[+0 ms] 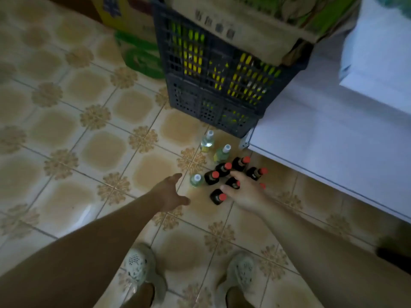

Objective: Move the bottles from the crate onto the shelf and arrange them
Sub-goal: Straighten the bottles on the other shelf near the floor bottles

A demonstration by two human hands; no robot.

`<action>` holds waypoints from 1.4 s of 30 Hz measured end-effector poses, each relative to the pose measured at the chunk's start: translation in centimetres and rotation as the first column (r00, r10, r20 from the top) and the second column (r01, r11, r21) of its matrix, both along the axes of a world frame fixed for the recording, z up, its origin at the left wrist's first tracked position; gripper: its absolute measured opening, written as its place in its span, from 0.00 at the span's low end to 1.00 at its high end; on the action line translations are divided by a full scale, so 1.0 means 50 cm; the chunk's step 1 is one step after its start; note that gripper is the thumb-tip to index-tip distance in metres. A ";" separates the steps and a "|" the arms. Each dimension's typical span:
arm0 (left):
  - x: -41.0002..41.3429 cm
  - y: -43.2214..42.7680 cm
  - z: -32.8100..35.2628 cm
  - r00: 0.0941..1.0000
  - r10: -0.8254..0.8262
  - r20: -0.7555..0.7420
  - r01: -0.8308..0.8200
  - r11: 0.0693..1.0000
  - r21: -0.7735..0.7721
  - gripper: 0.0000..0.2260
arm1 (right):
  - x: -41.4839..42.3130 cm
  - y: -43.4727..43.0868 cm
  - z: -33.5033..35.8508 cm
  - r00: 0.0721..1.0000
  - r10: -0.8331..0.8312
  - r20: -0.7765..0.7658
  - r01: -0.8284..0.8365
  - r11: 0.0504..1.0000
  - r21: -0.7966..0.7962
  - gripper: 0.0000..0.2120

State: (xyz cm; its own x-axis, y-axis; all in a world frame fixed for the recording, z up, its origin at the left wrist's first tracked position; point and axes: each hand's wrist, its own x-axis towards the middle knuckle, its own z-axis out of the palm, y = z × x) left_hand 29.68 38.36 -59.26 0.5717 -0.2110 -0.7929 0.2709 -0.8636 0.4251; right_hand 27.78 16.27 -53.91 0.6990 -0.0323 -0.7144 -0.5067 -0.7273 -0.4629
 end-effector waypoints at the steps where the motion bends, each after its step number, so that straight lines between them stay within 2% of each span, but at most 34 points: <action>1: 0.008 0.008 -0.042 1.000 0.014 0.000 -0.014 1.000 -0.001 0.42 | 0.010 0.016 -0.047 1.000 0.006 -0.001 -0.006 1.000 -0.007 0.28; 3: 0.016 0.016 -0.135 0.999 0.045 -0.022 -0.045 0.999 0.000 0.41 | 0.033 0.039 -0.146 1.000 0.017 -0.004 -0.017 1.000 -0.012 0.28; 8: 0.007 -0.003 -0.391 0.990 0.128 -0.052 -0.127 0.992 0.027 0.41 | 0.077 0.079 -0.412 0.997 0.067 -0.022 -0.066 0.997 0.040 0.33; 13: 0.006 -0.055 -0.601 0.969 0.240 -0.058 -0.241 0.970 -0.014 0.45 | 0.085 0.096 -0.620 0.994 0.096 0.043 -0.099 0.991 0.094 0.30; 17: 0.019 -0.076 -0.688 0.945 0.316 -0.087 -0.322 0.945 -0.065 0.44 | 0.100 0.113 -0.686 0.978 0.082 0.191 -0.089 0.996 0.025 0.21; 20: 0.012 -0.075 -0.682 0.936 0.336 -0.105 -0.345 0.934 -0.091 0.44 | 0.099 0.113 -0.675 0.967 0.069 0.246 -0.087 0.994 0.062 0.19; 23: 0.006 -0.054 -0.608 0.932 0.353 -0.082 -0.361 0.921 -0.146 0.44 | 0.098 0.109 -0.591 0.967 0.051 0.249 -0.079 0.992 0.103 0.16; 27: 0.000 0.002 -0.408 0.951 0.304 -0.061 -0.309 0.921 -0.236 0.45 | 0.096 0.125 -0.361 0.965 -0.004 0.263 -0.058 0.972 0.228 0.10; 31: -0.008 0.064 -0.118 0.964 0.265 -0.028 -0.259 0.908 -0.329 0.42 | 0.082 0.153 -0.050 0.929 -0.172 0.327 0.052 0.937 0.346 0.04; 37: 0.001 0.118 0.360 0.963 0.223 0.154 -0.120 0.861 -0.495 0.35 | 0.047 0.194 0.424 0.769 -0.361 0.528 0.129 0.896 0.425 0.01; 38: 0.000 0.120 0.431 0.953 0.222 0.208 -0.087 0.855 -0.511 0.34 | 0.042 0.194 0.490 0.749 -0.369 0.550 0.120 0.892 0.436 0.04; 40: -0.003 0.118 0.555 0.928 0.255 0.270 -0.045 0.798 -0.601 0.30 | 0.028 0.187 0.611 0.746 -0.355 0.563 0.091 0.892 0.442 0.06; 42: -0.008 0.110 0.645 0.924 0.295 0.243 -0.048 0.720 -0.692 0.29 | 0.024 0.175 0.699 0.755 -0.347 0.556 0.079 0.890 0.449 0.09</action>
